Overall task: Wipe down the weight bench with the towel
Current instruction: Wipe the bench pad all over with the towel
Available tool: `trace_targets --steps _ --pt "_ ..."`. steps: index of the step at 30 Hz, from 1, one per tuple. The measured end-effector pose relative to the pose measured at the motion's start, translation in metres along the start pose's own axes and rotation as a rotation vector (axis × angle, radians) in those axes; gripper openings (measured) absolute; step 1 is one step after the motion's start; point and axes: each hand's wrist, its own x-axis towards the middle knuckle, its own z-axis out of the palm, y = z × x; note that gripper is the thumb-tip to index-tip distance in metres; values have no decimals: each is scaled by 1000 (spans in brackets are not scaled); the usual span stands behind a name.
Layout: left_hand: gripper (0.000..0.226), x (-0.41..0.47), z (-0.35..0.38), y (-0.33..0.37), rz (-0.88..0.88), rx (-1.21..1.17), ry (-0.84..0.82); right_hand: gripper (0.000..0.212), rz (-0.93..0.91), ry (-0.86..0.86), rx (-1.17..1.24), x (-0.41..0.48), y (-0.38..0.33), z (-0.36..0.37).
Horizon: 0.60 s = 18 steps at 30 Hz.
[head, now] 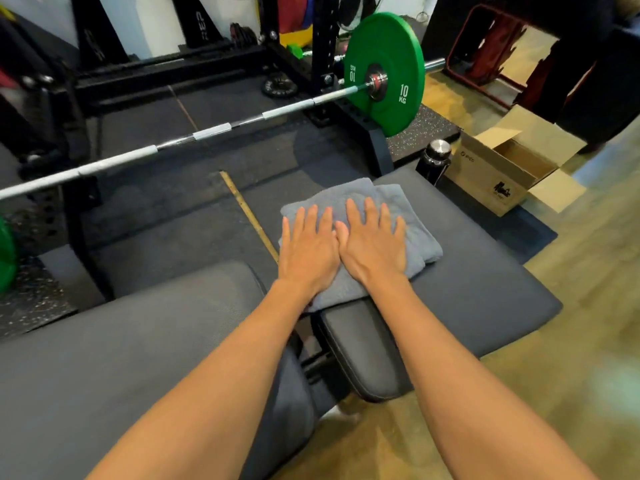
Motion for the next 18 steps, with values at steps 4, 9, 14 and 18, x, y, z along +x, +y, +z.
trace_targets --steps 4,9,14,18 --pt "60 -35 1 -24 -89 -16 11 58 -125 -18 -13 -22 -23 10" --pt "64 -95 13 2 -98 83 70 57 -186 -49 -1 -77 -2 12" --pt "57 -139 32 51 -36 90 91 55 -128 54 -11 -132 48 13" --pt "53 -133 43 100 62 72 -18 55 -34 73 19 -141 100 5"
